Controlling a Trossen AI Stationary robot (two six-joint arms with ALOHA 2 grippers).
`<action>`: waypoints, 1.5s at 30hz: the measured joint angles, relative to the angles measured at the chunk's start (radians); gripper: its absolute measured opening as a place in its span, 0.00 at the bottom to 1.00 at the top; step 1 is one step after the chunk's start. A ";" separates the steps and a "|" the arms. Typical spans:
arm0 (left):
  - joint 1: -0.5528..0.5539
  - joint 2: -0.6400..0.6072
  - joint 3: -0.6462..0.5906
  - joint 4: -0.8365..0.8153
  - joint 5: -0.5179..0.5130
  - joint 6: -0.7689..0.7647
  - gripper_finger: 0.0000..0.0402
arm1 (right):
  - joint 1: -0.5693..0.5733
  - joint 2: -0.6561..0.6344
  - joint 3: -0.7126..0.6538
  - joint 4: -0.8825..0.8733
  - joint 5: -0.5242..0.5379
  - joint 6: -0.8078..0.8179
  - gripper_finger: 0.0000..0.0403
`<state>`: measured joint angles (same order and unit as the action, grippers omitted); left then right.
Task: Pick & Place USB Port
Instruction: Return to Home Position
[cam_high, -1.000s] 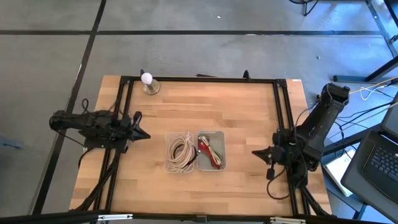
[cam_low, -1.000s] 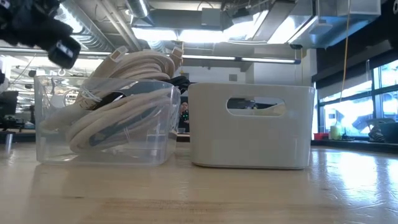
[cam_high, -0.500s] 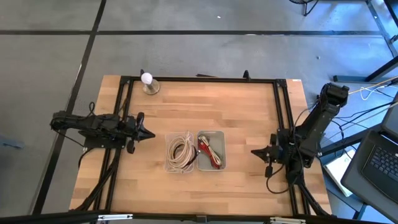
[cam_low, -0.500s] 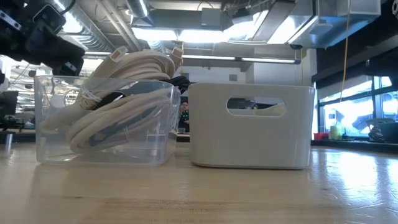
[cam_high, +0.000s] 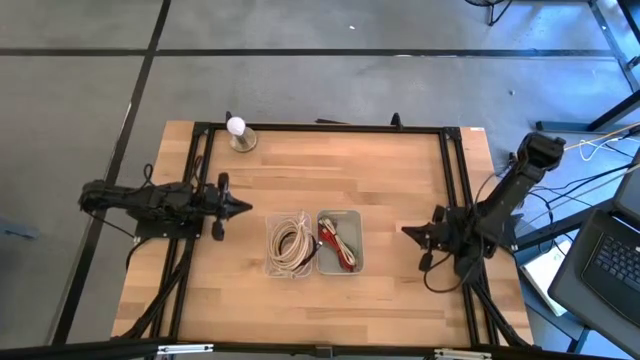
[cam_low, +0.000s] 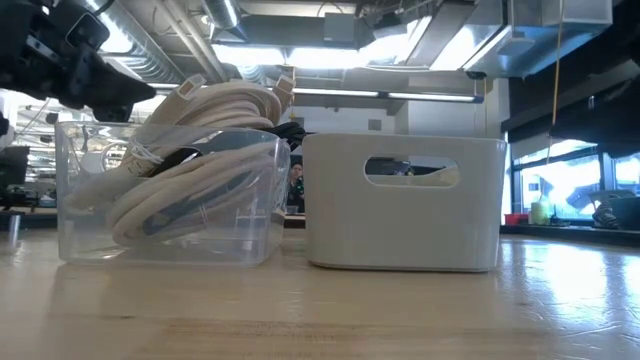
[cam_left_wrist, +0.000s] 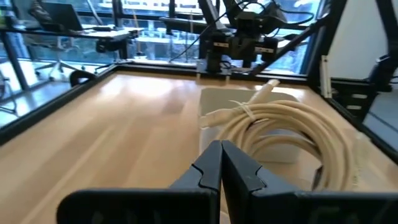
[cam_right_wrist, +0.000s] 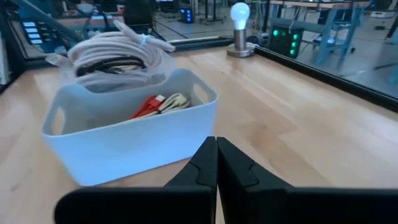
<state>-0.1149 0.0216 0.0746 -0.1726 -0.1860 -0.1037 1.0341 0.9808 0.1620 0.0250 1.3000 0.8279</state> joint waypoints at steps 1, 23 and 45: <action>0.011 0.000 0.000 0.000 0.003 0.005 0.00 | -0.019 -0.013 -0.004 0.013 -0.013 -0.030 0.00; 0.250 0.034 -0.001 -0.009 0.224 0.049 0.00 | -0.789 -0.139 -0.151 0.637 -1.038 -0.732 0.00; 0.399 0.192 -0.004 0.013 0.330 0.055 0.00 | -1.151 -0.172 -0.156 0.558 -1.511 -0.793 0.00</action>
<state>0.2844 0.2140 0.0708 -0.1596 0.1439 -0.0490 -0.1166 0.8085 0.0062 0.5831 -0.2111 0.0347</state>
